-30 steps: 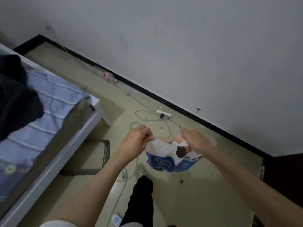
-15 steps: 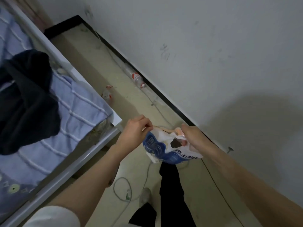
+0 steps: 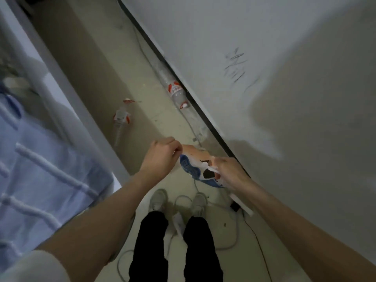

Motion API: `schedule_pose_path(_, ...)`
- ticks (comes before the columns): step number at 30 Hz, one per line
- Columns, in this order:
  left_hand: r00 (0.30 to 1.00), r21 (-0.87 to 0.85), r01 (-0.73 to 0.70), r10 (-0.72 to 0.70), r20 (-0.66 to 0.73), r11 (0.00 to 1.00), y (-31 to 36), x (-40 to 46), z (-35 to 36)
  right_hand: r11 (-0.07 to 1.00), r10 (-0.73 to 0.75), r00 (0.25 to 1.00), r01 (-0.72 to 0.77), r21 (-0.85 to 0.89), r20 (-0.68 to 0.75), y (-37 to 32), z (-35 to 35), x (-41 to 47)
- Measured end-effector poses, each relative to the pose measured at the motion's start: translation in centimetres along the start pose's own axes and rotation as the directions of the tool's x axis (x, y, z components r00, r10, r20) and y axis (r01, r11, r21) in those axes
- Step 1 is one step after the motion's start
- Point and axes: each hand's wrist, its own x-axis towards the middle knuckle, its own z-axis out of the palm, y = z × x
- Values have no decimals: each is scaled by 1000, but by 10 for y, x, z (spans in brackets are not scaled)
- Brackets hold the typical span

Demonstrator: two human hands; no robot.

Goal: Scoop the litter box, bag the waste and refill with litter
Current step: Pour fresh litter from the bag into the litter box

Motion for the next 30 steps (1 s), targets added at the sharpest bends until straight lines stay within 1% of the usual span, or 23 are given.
schedule_pose_path(4,995,59,-88,85,48,994,-34,76,62,990,-113,994,112,-83,1,7,1,94)
schedule_pose_path(6,992,79,-95,88,89,992,-51,102,89,983,-93,996,94,-157,18,8,6,133)
schedule_pose_path(8,989,105,-102,90,115,989,-65,126,112,988,-52,999,51,-145,-2,7,8,172)
schedule_pose_path(9,990,96,-90,79,115,991,-70,137,121,992,-25,1000,23,-121,-14,6,8,189)
schedule_pose_path(11,995,17,-17,15,95,1000,-77,158,135,997,-5,1000,4,-78,-14,2,5,214)
schedule_pose_path(12,996,-38,33,-30,84,999,-80,168,141,998,-17,1000,16,-62,-26,-2,2,225)
schedule_pose_path(14,990,-126,121,-111,86,985,-84,183,151,990,-88,993,78,-114,-83,-12,-11,241)
schedule_pose_path(16,983,-173,163,-145,115,971,-83,190,157,974,-172,981,155,-168,-93,-20,-27,253)
schedule_pose_path(17,977,-180,176,-148,156,968,-81,191,159,970,-188,979,173,-169,-83,-21,-34,259)
schedule_pose_path(19,950,-179,188,-133,283,966,-78,188,161,966,-194,978,177,-190,-78,-17,-39,269)
schedule_pose_path(21,925,-147,160,-96,369,976,-76,182,162,956,-191,976,160,-244,-107,-12,-36,274)
schedule_pose_path(23,919,-90,103,-60,389,991,-75,174,162,940,-216,968,170,-297,-130,-7,-31,278)
schedule_pose_path(26,916,-40,56,-35,399,998,-71,163,152,880,-321,932,228,-417,-169,-5,-33,266)
schedule_pose_path(28,920,-20,69,-56,388,997,-66,153,139,845,-405,897,291,-449,-179,-4,-38,245)
schedule_pose_path(30,922,12,111,-107,373,994,-59,140,121,845,-430,886,328,-422,-174,0,-43,212)
